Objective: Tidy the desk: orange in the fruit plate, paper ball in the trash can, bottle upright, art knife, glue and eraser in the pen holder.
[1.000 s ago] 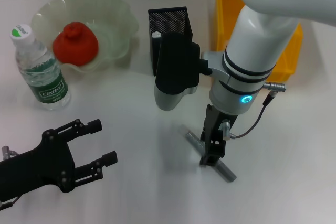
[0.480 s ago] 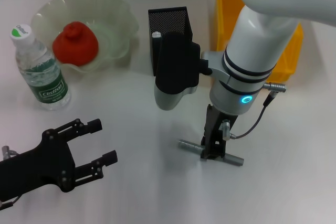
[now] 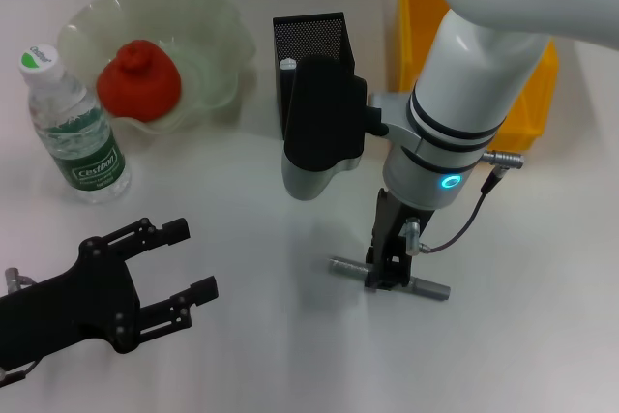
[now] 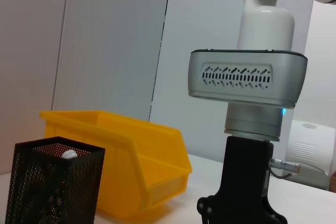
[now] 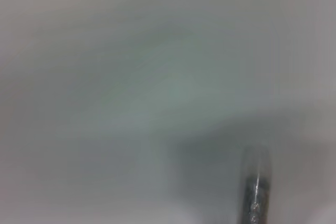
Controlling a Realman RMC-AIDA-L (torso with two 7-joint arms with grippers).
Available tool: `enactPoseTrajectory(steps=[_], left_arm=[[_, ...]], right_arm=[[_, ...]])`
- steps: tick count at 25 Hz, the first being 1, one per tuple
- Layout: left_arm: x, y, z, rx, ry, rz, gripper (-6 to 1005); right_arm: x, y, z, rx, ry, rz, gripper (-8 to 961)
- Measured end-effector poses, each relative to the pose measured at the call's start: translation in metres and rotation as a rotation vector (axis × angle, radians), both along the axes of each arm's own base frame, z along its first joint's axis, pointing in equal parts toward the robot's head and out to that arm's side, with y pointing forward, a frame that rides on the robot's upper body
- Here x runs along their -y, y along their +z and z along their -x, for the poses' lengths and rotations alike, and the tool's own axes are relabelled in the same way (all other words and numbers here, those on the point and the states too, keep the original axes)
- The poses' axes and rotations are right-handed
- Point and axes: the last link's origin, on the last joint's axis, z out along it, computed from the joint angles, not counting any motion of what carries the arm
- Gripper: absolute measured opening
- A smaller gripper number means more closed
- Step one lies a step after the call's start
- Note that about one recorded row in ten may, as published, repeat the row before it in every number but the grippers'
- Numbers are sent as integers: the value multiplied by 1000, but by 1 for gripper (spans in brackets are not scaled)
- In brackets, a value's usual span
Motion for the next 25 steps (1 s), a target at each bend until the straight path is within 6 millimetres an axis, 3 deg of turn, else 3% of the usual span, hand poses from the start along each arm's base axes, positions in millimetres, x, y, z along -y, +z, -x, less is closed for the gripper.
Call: enactPoseTrajectory(steps=[25], left_arm=[[-2, 0, -1, 4, 0, 0, 758]], right_arm=[[2, -4, 0, -5, 21, 8, 168]])
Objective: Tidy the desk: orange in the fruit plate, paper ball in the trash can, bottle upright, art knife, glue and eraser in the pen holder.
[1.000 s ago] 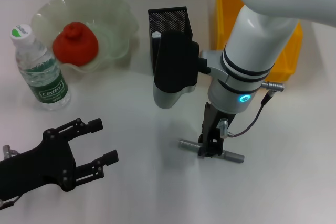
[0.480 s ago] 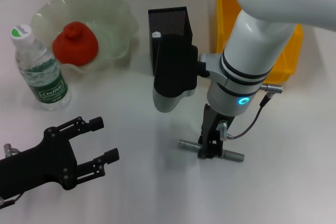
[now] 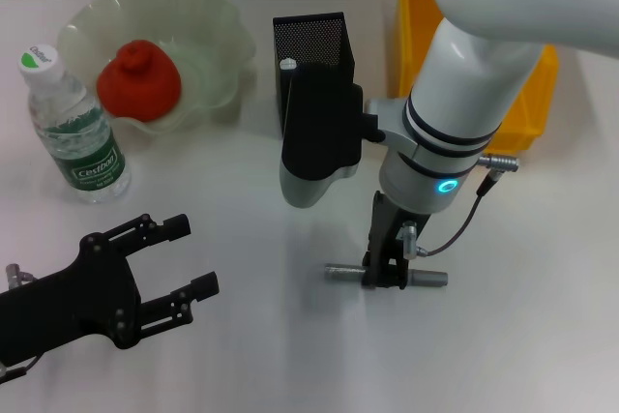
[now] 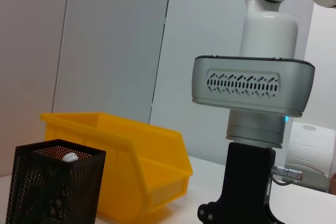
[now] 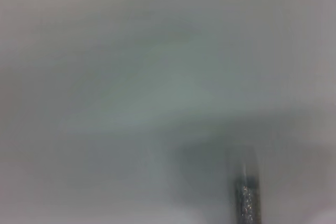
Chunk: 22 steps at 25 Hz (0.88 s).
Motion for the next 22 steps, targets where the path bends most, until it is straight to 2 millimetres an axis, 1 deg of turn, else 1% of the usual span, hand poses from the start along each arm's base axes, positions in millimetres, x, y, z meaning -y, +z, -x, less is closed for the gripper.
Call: enactPoseTrajectory(steps=[3, 5, 6, 7, 8, 11, 12, 13, 16, 17, 19, 20, 21, 22], left_arm=[[-1, 0, 0, 0, -1, -1, 758], [-1, 1, 0, 0, 0, -3, 758], [-1, 1, 0, 0, 0, -3, 758], [-1, 1, 0, 2, 1, -5, 758], [-1, 1, 0, 2, 1, -5, 758], [0, 2, 0, 6, -1, -5, 758], [0, 2, -1, 8, -2, -5, 758], [0, 2, -1, 8, -2, -5, 758], [0, 1, -1, 9, -3, -5, 758], [0, 0, -3, 14, -7, -8, 758], [0, -1, -3, 16, -8, -10, 758], [0, -1, -3, 16, -8, -10, 758], [0, -1, -3, 16, -8, -10, 758], [0, -1, -4, 18, -7, -13, 758]], right_arm=[[-2, 2, 5, -48, -19, -12, 152], [-10, 11, 12, -154, -59, -41, 139], [-10, 11, 12, -154, -59, -41, 139], [-15, 20, 15, -254, -93, -57, 139], [-15, 20, 15, -254, -93, -57, 139], [-21, 34, 17, -406, -138, -75, 138], [-23, 42, 15, -508, -165, -80, 138], [-23, 42, 15, -508, -165, -80, 137], [-23, 49, 5, -676, -225, -81, 132], [-22, 50, -4, -804, -297, -81, 131], [-22, 52, -14, -938, -371, -92, 131], [-22, 52, -19, -994, -406, -103, 131], [-22, 52, -19, -994, -406, -103, 131], [-22, 55, -30, -1098, -471, -142, 131]])
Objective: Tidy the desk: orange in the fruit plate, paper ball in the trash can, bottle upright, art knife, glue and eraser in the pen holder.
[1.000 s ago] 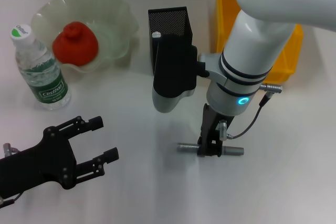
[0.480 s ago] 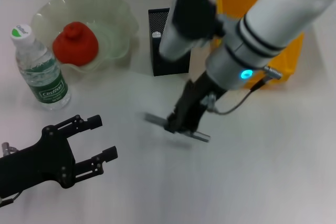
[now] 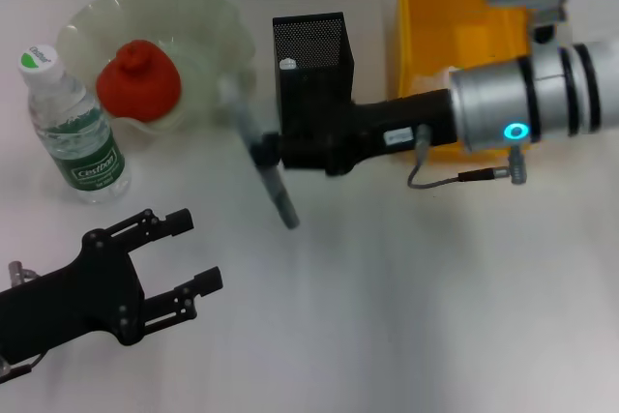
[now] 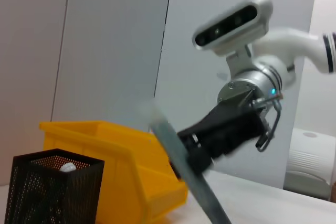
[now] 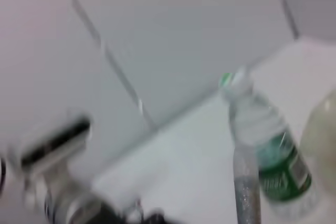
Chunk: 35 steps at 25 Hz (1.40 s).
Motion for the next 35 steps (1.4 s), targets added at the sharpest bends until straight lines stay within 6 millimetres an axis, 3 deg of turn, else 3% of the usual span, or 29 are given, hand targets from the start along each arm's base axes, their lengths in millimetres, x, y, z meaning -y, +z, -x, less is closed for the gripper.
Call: enactPoseTrajectory(steps=[1, 14, 25, 35], left_arm=[[0, 0, 0, 1, 0, -1, 758], [-1, 1, 0, 3, 1, -8, 758], [-4, 3, -1, 15, 14, -39, 758], [-5, 2, -1, 19, 17, -44, 758]], right_arm=[[0, 3, -11, -77, -73, -29, 131], [-4, 31, -47, -362, -285, -300, 126], [-32, 29, -50, -293, -208, -624, 149], [-53, 11, -35, -154, -142, -669, 197]])
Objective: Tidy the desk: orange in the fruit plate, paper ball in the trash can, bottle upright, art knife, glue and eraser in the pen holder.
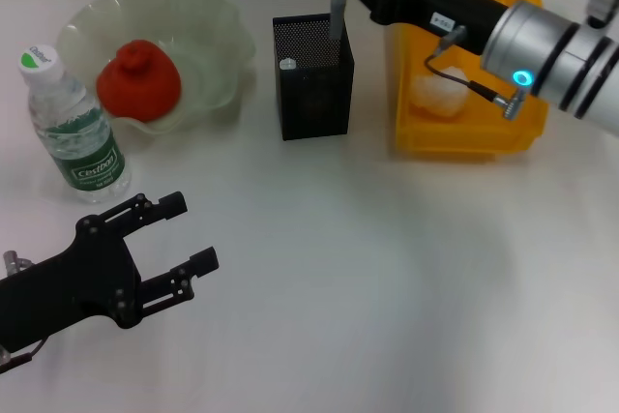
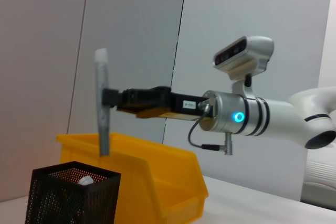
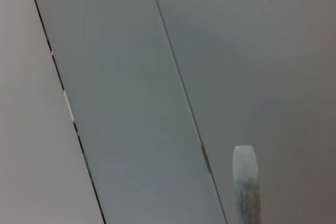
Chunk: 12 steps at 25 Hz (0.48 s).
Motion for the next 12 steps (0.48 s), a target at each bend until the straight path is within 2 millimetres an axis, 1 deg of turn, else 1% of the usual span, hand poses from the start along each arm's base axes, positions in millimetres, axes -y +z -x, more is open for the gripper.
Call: enactPoseTrajectory(steps=[3, 5, 12], left_arm=[[0, 0, 0, 1, 0, 0, 758], [0, 0, 0, 2, 0, 0, 758], [0, 0, 0, 2, 1, -1, 758]], right_arm=[[-3, -5, 2, 41, 1, 7, 212], [-6, -12, 4, 104, 2, 20, 222], [-3, -20, 5, 161, 30, 44, 255]])
